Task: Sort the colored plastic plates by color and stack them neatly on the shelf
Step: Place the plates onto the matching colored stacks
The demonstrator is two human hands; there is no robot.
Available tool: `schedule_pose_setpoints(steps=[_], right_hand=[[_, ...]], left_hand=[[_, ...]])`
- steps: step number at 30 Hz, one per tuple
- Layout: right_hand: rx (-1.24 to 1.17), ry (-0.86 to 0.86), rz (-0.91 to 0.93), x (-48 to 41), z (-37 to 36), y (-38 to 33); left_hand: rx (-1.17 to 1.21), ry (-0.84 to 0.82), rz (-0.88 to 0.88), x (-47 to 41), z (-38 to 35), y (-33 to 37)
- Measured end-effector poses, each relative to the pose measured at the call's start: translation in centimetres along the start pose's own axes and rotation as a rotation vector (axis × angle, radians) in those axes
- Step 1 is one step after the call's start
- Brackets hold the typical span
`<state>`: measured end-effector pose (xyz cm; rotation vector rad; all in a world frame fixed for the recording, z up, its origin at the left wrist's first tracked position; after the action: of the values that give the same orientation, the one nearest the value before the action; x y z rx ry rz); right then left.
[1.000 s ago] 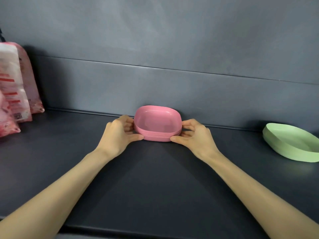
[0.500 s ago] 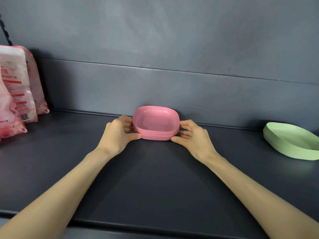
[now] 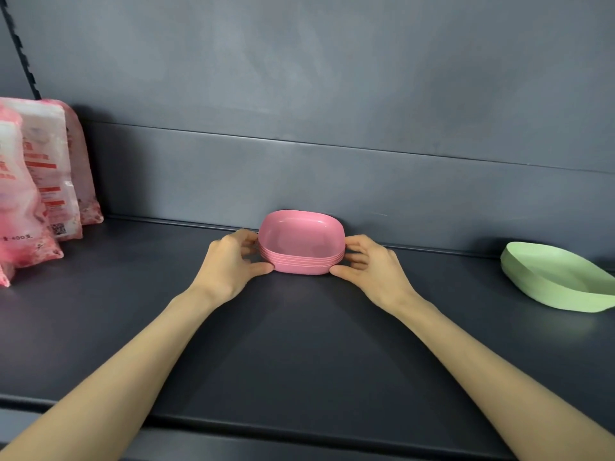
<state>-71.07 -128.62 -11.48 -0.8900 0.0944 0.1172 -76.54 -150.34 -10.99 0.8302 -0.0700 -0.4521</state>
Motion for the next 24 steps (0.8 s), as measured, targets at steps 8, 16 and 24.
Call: schedule_pose_setpoints(steps=[8, 16, 24], right_hand=[[0.431, 0.011, -0.04, 2.5, 5.4, -2.8], [0.614, 0.242, -0.095, 10.4, 15.9, -7.1], [0.71, 0.378, -0.184, 24.2, 24.2, -7.0]], left_hand=[[-0.44, -0.013, -0.197, 0.7, 1.0, 7.8], [-0.61, -0.001, -0.523, 2.9, -0.7, 21.3], [-0.654, 0.019, -0.711, 9.2, -8.2, 32.4]])
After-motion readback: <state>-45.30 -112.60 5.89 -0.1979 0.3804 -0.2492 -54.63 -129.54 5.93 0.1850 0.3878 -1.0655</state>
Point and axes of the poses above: each hand's wrist, its own x-axis away from the middle knuckle, its own z-axis out of the back of the hand, y = z × x, the point moved 8 cm from there along -x, towards the middle knuckle, and after that the axes turned 15 degrees about -y, right-handed, at the moved point
